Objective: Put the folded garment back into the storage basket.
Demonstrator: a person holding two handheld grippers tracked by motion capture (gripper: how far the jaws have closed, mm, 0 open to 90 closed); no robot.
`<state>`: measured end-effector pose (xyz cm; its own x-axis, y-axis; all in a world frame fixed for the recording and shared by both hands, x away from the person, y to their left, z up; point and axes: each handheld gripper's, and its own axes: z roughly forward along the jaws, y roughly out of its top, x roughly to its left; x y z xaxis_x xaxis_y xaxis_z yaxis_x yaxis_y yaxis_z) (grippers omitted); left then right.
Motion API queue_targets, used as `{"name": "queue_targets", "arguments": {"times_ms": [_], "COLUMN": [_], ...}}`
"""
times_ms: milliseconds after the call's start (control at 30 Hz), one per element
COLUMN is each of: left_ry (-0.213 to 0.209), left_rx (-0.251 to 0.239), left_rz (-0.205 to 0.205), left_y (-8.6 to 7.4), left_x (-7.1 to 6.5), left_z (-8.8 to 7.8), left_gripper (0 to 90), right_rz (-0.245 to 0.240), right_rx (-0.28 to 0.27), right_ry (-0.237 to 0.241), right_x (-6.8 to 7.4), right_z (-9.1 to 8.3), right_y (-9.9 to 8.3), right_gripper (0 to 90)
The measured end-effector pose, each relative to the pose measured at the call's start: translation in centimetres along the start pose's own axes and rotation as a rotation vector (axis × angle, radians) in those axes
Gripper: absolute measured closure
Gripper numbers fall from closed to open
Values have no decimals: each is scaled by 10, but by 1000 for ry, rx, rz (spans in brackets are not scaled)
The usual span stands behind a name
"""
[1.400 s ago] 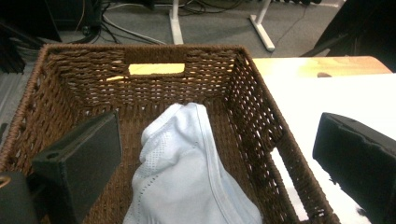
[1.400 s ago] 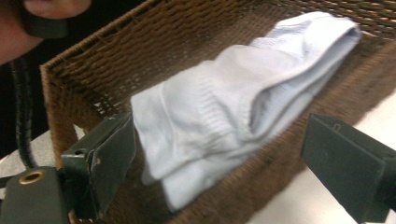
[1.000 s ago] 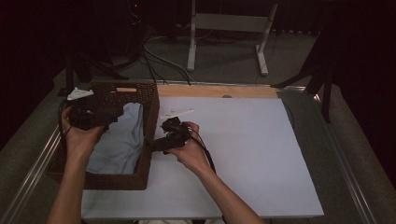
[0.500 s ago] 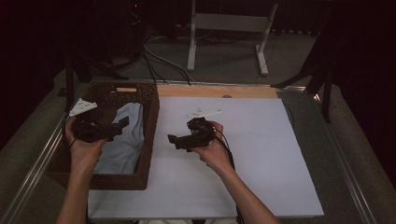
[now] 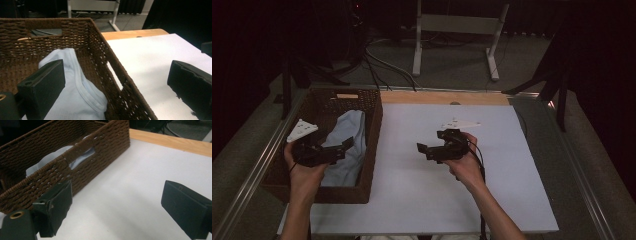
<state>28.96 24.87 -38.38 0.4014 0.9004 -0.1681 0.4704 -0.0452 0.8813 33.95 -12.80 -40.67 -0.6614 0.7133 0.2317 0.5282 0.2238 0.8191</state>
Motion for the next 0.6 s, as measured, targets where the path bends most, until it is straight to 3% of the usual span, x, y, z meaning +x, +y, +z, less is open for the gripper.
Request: {"name": "queue_targets", "arguments": {"times_ms": [600], "left_ry": [-22], "left_rx": [-21], "left_rz": [15], "left_y": [-23], "left_x": [-9], "left_z": [-7], "left_gripper": [32], "right_rz": [70], "right_rx": [-78], "right_ry": [-60], "right_x": [-43], "right_z": [-51], "right_y": [-37], "right_gripper": [100]}}
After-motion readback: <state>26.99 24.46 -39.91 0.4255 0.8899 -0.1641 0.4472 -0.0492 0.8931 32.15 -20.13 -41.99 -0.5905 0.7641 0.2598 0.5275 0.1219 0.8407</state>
